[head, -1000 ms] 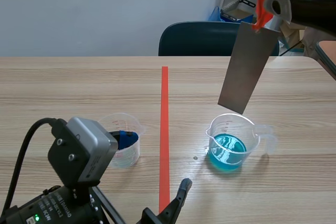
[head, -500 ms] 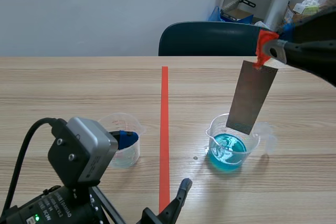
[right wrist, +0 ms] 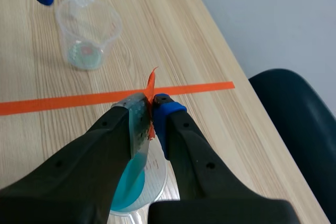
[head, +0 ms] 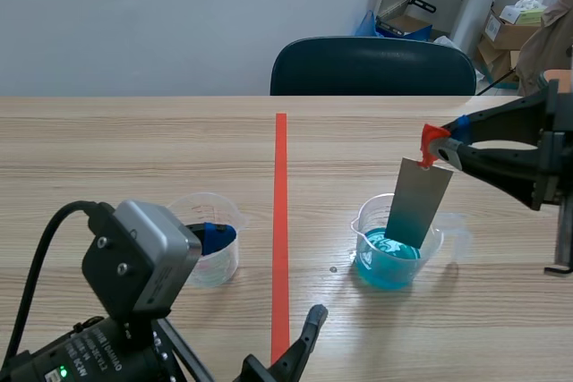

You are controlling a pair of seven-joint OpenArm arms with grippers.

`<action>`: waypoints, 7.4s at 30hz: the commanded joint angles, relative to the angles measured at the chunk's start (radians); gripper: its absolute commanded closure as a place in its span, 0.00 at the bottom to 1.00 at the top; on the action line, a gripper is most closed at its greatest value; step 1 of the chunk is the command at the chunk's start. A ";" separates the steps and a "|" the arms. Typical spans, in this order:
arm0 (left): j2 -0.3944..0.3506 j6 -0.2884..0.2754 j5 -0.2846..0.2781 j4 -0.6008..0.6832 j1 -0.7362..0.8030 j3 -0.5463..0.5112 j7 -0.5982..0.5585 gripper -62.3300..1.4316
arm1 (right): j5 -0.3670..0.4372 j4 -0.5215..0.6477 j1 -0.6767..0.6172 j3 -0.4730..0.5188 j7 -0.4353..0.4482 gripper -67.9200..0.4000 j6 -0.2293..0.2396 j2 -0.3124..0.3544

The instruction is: Do the redox reaction experiment

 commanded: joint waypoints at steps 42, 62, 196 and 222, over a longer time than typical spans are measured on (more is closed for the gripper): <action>0.008 -0.003 0.000 0.015 0.000 0.004 -0.018 0.00 | -0.117 -0.190 0.139 -0.090 0.114 0.98 0.006 -0.076; 0.008 -0.003 0.000 0.015 0.000 0.004 -0.018 0.00 | -0.117 -0.190 0.139 -0.090 0.114 0.98 0.006 -0.076; 0.011 -0.003 0.000 0.015 0.000 0.004 -0.017 0.00 | -0.117 -0.190 0.139 -0.089 0.113 0.98 0.006 -0.076; 0.011 -0.003 0.000 0.015 0.000 0.004 -0.017 0.00 | -0.117 -0.190 0.139 -0.089 0.113 0.98 0.006 -0.076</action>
